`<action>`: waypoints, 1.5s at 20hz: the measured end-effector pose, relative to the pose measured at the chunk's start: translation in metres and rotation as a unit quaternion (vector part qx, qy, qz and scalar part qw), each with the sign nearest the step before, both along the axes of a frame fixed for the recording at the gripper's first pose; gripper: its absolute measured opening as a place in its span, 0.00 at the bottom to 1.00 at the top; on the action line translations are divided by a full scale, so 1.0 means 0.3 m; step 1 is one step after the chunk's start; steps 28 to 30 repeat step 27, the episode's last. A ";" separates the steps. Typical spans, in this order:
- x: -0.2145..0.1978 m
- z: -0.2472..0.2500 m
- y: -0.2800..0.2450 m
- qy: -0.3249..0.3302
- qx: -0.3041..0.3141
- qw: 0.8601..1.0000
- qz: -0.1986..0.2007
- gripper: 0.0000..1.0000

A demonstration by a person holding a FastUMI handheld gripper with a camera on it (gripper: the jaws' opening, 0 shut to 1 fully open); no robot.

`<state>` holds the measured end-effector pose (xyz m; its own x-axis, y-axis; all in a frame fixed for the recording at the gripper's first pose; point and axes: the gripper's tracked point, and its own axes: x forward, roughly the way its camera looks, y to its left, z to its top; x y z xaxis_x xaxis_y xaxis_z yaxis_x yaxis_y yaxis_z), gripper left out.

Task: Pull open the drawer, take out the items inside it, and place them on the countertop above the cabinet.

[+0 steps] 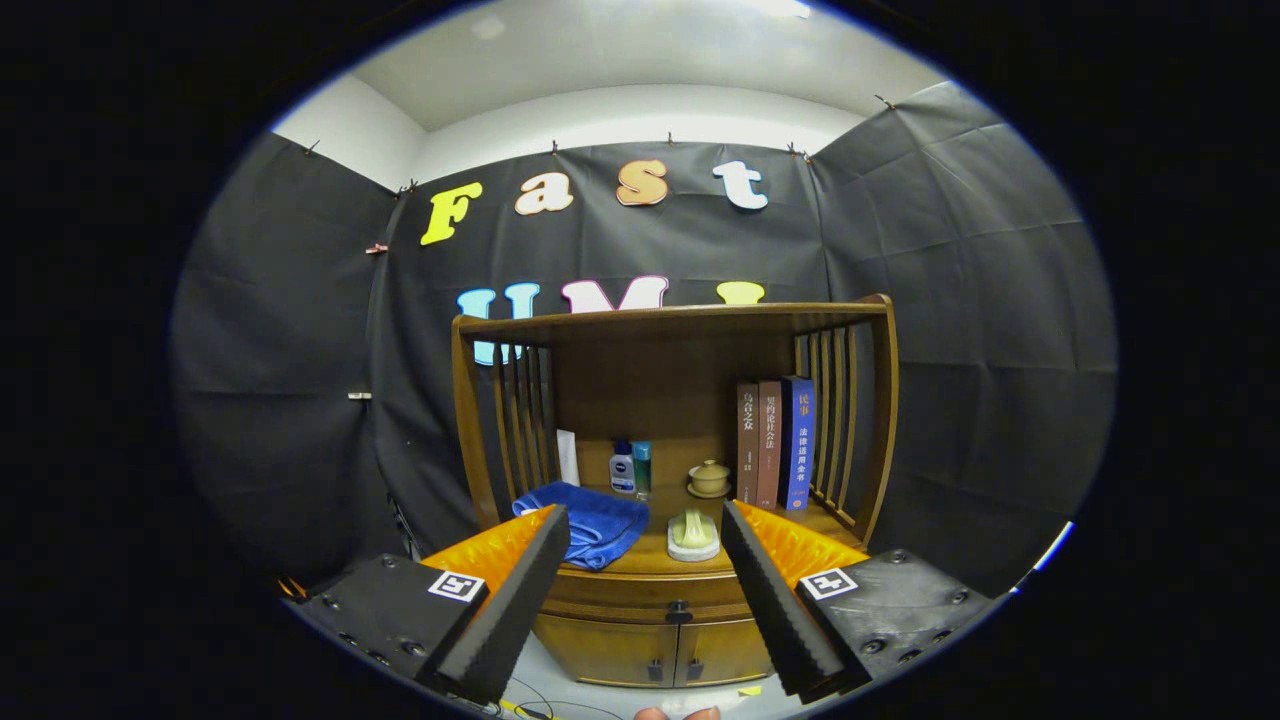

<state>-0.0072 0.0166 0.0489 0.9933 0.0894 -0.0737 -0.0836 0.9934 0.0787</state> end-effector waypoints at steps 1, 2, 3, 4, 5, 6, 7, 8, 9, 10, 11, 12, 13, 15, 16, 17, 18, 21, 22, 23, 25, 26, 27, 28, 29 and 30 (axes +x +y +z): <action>0.001 -0.006 0.000 0.001 0.002 1.000 0.001 0.99; 0.004 -0.009 -0.002 0.001 0.003 1.000 0.000 0.99; 0.005 -0.015 -0.003 0.003 0.005 1.000 -0.001 0.99; 0.008 -0.022 -0.005 0.005 0.006 1.000 -0.001 0.99; 0.009 -0.024 -0.002 0.006 0.007 1.000 -0.001 0.99; 0.009 -0.025 -0.002 0.007 0.007 1.000 0.001 0.99; 0.007 -0.027 -0.001 0.006 0.007 1.000 0.000 0.99; 0.006 -0.025 -0.001 0.005 0.007 1.000 0.000 0.99; 0.004 -0.028 0.001 0.006 0.007 1.000 0.001 0.99; 0.003 -0.031 0.003 0.006 0.007 1.000 0.002 0.98; 0.004 -0.027 0.002 0.005 0.008 1.000 0.001 0.99; 0.004 -0.023 0.003 0.004 0.008 1.000 0.001 0.99; 0.004 -0.020 0.004 0.002 0.009 1.000 0.002 0.99; 0.001 -0.020 0.006 0.002 0.007 1.000 0.002 0.99; 0.002 -0.022 0.007 0.002 0.007 1.000 0.002 0.99; 0.001 -0.022 0.012 0.002 0.008 1.000 0.003 0.99; 0.001 -0.023 0.016 0.003 0.009 1.000 0.004 0.99; 0.001 -0.024 0.023 0.003 0.006 1.000 0.007 0.99; 0.000 -0.024 0.026 0.003 0.006 1.000 0.007 0.99; 0.000 -0.022 0.026 0.002 0.005 1.000 0.008 0.99; 0.002 -0.022 0.027 0.002 0.005 1.000 0.008 0.99; 0.002 -0.019 0.027 0.002 0.005 1.000 0.008 0.99; 0.002 -0.017 0.025 0.001 0.005 1.000 0.006 0.99; 0.002 -0.017 0.025 0.001 0.005 1.000 0.006 0.99; 0.002 -0.017 0.025 0.001 0.005 1.000 0.006 0.99; 0.002 -0.017 0.025 0.001 0.005 1.000 0.006 0.99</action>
